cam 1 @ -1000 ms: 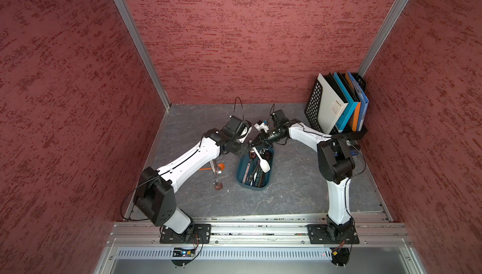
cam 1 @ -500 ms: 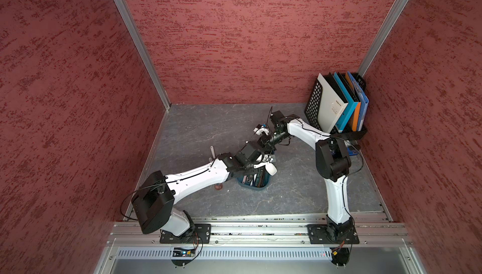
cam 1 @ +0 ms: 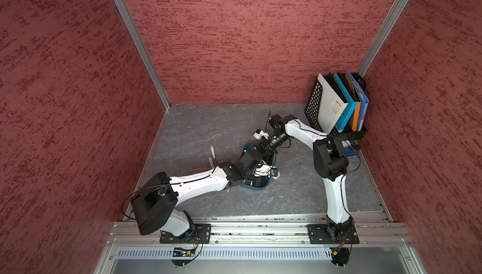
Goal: Put the spoon into the storage box
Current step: Adjust the spoon.
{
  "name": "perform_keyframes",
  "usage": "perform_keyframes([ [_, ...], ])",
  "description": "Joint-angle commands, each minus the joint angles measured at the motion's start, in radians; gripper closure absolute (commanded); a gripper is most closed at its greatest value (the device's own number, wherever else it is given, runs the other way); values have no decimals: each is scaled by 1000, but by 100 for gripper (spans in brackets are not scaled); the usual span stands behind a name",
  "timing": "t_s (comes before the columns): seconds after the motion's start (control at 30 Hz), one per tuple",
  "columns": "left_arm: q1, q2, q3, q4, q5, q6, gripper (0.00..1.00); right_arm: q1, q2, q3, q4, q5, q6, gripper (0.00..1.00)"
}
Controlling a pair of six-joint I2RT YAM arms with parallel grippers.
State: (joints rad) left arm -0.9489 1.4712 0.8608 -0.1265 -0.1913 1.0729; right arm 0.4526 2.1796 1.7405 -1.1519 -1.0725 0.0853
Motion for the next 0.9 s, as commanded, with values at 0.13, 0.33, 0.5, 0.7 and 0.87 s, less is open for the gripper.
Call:
perform_keyframes([
  [0.13, -28, -7, -44, 135, 91, 138, 49, 51, -7, 23, -56, -77, -19, 100],
  [0.33, -30, -2, -62, 130, 106, 163, 57, 52, -9, 19, -73, -74, -34, 100],
  [0.5, -28, 12, -62, 124, 103, 169, 69, 52, -14, 13, -84, -66, -42, 100],
  [0.7, -31, 24, -59, 129, 81, 175, 80, 53, -14, 4, -86, -65, -46, 100],
  [0.87, -51, 30, -61, 148, 63, 186, 91, 53, -15, -1, -80, -75, -47, 100],
])
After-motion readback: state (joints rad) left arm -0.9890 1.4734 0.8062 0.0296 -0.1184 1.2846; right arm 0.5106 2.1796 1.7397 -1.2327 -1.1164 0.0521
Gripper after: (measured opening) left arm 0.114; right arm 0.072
